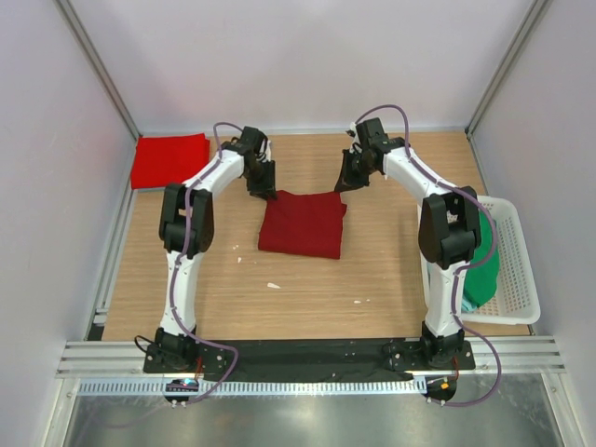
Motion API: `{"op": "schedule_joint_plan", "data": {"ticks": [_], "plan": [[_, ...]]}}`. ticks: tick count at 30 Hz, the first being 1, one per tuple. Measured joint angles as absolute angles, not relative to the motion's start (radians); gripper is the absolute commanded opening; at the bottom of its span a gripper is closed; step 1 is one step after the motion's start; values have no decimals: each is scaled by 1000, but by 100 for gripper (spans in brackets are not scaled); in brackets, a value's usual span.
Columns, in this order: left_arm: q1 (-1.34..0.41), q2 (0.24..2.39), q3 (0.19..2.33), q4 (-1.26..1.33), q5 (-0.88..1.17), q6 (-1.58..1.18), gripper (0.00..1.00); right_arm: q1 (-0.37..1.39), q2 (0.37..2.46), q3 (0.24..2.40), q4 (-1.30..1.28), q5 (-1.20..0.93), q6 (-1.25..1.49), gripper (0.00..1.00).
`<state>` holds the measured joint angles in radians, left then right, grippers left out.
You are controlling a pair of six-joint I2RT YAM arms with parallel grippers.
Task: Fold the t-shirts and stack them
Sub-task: Fold the tshirt
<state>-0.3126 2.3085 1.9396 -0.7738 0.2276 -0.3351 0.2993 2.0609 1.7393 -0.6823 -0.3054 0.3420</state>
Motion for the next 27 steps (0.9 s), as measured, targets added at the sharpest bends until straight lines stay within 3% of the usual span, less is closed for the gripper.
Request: {"op": "schedule_joint_plan", "data": {"ticks": [3,4,7,18,27], "plan": [[-314,2309,1935,-764,226,-337,23,299,2064,1740,-682,-306,342,1],[-314,2309,1935,-760,225,-339,13,299,2064,1740,-682,-306,342,1],[-314,2310,1934,-752,218,-338,0,299,2065,1740,-682,-306,342,1],[-314,2162,1785,-731,175,-342,0,299,2061,1740,-707,-305,339,1],[-314,2086,1803,-720,175,-360,0,297,2051,1744,-719,-288,339,1]]}}
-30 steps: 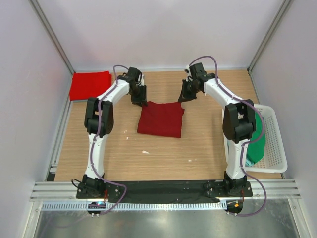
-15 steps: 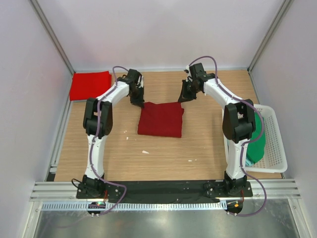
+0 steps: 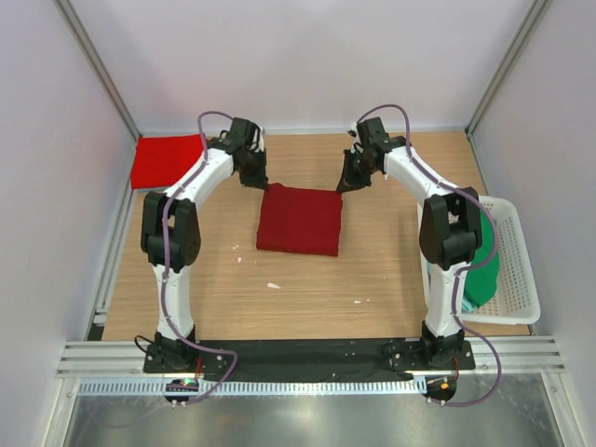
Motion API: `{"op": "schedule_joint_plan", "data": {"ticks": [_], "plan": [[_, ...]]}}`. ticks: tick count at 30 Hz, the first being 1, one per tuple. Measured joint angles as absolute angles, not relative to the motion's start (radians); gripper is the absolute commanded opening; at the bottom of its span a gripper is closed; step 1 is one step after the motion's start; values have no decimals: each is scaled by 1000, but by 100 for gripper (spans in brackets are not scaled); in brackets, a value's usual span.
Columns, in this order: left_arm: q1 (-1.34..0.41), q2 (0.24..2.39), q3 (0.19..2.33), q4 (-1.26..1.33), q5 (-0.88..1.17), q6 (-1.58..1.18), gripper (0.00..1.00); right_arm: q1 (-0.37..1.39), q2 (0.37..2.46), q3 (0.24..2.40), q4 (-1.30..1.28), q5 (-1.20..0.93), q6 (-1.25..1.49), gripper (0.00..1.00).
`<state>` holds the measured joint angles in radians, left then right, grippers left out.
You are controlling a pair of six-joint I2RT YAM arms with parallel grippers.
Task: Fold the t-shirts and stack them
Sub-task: Fold the tshirt
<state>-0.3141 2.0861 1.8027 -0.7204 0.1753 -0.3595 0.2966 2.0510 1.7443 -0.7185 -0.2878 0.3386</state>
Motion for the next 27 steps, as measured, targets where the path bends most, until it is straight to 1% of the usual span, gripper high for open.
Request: {"op": "schedule_joint_plan", "data": {"ticks": [7,13,16,18,19,20,21,22,23,24,27], "plan": [[-314,2163,1881,-721,152,-359,0,277,2104,1789,-663,-281,332,1],[-314,2315,2033,-703,137,-360,0,237,2257,1857,-606,-277,323,2],[-314,2381,2072,-684,133,-360,1,223,2312,1869,-599,-274,322,2],[-314,2415,2088,-678,130,-362,12,213,2344,1910,-610,-281,320,4],[-313,2434,2102,-678,130,-363,17,212,2358,1943,-618,-278,318,14],[-312,2442,2119,-680,128,-365,24,211,2370,1969,-617,-273,318,21],[-311,2444,2129,-678,118,-364,28,208,2381,1995,-617,-268,316,27],[-310,2442,2134,-676,104,-364,31,206,2386,2015,-619,-262,318,32],[-309,2437,2135,-674,83,-364,37,203,2389,2028,-623,-253,316,34],[-308,2431,2135,-675,61,-363,37,199,2390,2041,-630,-245,312,36],[-300,2399,2135,-692,14,-367,38,189,2391,2096,-676,-221,305,45]]}}
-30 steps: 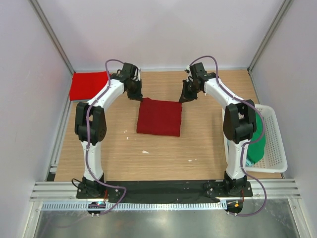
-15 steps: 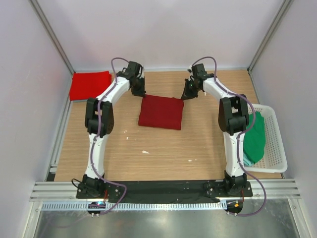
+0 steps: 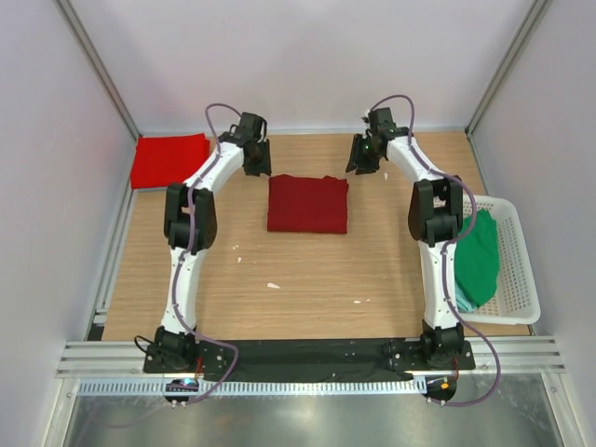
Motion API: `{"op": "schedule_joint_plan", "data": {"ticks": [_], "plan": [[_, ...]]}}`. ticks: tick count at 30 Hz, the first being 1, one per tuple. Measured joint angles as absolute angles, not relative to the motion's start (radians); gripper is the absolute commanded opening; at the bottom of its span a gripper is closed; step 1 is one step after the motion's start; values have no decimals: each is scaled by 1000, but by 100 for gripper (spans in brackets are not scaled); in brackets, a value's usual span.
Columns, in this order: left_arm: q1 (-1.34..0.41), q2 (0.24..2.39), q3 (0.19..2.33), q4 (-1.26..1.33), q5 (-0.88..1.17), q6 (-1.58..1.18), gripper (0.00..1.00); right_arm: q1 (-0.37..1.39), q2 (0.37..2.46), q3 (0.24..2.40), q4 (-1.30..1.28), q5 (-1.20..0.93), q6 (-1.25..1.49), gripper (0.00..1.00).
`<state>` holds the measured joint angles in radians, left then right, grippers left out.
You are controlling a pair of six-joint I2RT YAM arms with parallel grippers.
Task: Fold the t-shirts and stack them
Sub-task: Fold the tshirt
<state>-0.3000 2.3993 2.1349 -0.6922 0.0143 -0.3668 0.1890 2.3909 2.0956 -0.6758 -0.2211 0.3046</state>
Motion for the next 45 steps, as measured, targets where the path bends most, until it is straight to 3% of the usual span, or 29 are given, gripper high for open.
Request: {"op": "schedule_joint_plan", "data": {"ticks": [2,6,10,15,21,25,28,32,36,45], "plan": [[-292,2369,2135,-705,3,-371,38,184,2391,2133,-700,-208,300,51],[-275,2272,2121,-718,48,-396,31,178,2373,2122,-714,-197,300,52],[-268,2122,1966,-651,201,-450,28,182,2280,1973,-709,-250,340,52],[-301,2004,1749,-582,345,-508,34,208,2118,1782,-642,-351,407,55],[-335,2018,1695,-572,358,-478,40,230,2037,1697,-561,-395,432,58],[-330,2102,1827,-573,311,-429,35,226,2101,1745,-549,-378,427,58],[-325,2196,1910,-564,293,-420,36,224,2172,1800,-561,-366,416,58],[-328,2201,1823,-558,268,-425,35,223,2197,1794,-582,-356,401,59],[-337,2190,1699,-554,241,-435,38,223,2196,1759,-572,-360,390,67],[-331,2067,1560,-511,255,-438,42,226,2164,1592,-482,-473,417,70]]}}
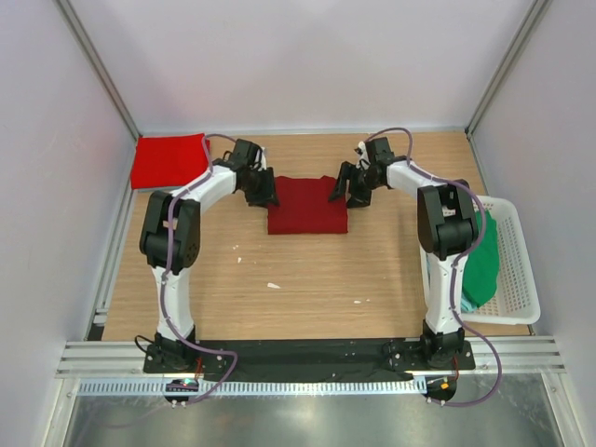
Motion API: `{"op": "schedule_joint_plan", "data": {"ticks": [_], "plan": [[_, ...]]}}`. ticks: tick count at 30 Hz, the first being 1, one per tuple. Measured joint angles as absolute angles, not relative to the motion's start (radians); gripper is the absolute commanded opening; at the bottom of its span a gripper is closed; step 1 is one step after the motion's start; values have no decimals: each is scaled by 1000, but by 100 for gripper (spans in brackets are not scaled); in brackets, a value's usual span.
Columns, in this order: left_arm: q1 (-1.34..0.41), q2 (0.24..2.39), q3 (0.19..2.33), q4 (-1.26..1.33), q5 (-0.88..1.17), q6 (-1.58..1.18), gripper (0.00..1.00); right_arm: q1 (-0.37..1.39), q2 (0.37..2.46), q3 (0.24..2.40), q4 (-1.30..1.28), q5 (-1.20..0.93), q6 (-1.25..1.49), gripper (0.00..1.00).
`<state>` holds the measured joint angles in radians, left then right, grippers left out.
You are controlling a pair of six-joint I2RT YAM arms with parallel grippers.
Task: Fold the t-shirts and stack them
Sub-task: Fold the tshirt
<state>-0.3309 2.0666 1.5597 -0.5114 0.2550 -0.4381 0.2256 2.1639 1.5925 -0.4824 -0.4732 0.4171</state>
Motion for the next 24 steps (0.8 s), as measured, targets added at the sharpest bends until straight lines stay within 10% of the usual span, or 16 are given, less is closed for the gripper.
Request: {"op": "schedule_joint_plan", "data": {"ticks": [18,24], "plan": [[-279,2047,1375,-382,449,-508,29,290,2035,1322,-332,-594,505,61],[-290,1811,1056,-371,490,-560,42,331,1866,1121,-346,-590,524,65]]}}
